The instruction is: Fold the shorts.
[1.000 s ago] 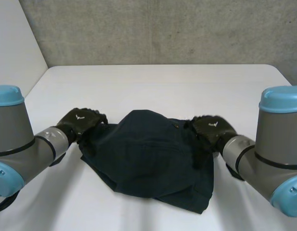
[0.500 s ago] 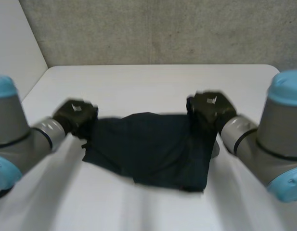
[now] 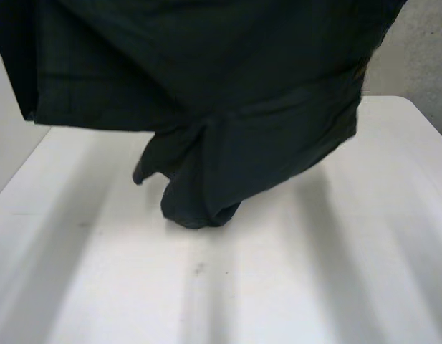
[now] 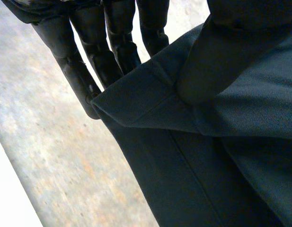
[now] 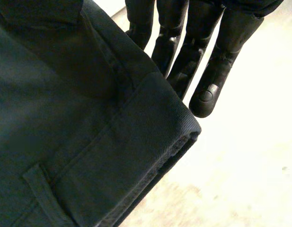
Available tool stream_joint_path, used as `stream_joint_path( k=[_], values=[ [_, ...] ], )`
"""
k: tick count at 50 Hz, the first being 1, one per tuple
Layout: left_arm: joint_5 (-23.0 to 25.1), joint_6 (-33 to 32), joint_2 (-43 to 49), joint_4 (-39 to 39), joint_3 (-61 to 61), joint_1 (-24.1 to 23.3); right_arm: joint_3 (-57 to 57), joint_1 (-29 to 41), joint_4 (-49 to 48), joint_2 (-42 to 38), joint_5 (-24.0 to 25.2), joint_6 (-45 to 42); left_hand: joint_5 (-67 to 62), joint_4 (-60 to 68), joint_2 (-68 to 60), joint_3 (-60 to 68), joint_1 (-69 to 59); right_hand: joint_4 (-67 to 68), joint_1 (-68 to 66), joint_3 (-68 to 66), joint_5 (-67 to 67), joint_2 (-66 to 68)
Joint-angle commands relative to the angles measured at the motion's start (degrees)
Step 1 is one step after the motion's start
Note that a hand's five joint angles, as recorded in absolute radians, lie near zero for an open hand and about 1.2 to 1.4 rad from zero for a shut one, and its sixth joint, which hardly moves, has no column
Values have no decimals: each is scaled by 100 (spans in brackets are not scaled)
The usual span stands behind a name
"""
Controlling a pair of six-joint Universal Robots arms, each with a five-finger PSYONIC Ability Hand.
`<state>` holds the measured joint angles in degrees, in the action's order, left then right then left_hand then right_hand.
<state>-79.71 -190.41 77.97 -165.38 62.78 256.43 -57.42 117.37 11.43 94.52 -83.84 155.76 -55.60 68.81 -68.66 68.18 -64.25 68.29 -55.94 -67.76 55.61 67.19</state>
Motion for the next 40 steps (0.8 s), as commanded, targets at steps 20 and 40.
stream_joint_path(
  k=[20, 40],
  values=[
    [-80, 311, 514, 199, -152, 48, -569, -31, 236, -582, 8, 42, -1440, 1119, -1134, 1182, -1575, 1171, -2406, -1224, 1439, 1281],
    [-818, -180, 5931, -1189, -2506, -330, 600, -13, -2486, -4512, -827, -55, -1440, 1119, -1134, 1182, -1575, 1171, -2406, -1224, 1439, 1281]
  ],
)
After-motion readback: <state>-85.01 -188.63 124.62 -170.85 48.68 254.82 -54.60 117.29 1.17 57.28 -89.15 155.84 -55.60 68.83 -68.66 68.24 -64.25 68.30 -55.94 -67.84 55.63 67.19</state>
